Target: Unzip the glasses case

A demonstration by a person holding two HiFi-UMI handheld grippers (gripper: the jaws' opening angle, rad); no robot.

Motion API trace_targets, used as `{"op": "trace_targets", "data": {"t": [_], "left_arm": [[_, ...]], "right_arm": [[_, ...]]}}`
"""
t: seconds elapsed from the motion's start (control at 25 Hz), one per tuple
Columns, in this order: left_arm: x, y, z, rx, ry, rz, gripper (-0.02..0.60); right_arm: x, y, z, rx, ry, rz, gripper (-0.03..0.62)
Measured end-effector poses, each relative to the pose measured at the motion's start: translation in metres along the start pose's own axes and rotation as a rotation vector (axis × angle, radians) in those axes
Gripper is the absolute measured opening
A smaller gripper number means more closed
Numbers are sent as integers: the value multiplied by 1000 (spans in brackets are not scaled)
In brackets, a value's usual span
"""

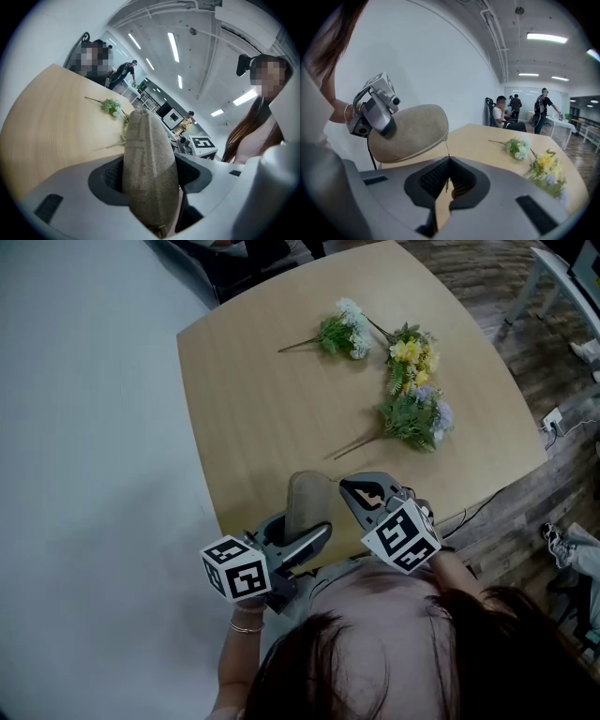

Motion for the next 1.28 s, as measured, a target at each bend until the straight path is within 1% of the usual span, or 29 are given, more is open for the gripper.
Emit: {"op": "trace_targets", "data": {"t": [0.2, 0.36, 0.84, 1.04, 1.2, 1.28], "left_arm": [[11, 5, 3, 21, -37, 13, 282], [19, 10, 5, 41, -75, 38, 282], [27, 14, 7, 84, -132, 103, 282], [32, 13, 4, 97, -177, 116, 282], [34, 16, 2, 100, -198, 128, 282], [34, 20, 2, 115, -216, 133, 282]], "right_arm": [[-3, 13, -1, 1, -2, 19, 14], [-5, 25, -1, 2, -12, 42, 14], [-1, 43, 2, -20, -38, 125, 14], [2, 52, -1, -23, -52, 136, 14], [-1, 55, -1, -22, -64, 144, 14], [-2, 56, -1, -18, -68, 146, 14]]}}
Point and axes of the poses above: the fingertips, and each gripper's own axes: x backward along the fingers, y to its left, z out of its underside, the point moved 6 cm from there along x, backward along the fingers, and after that the axes turned 7 degrees about -x, right-handed, at the moved point
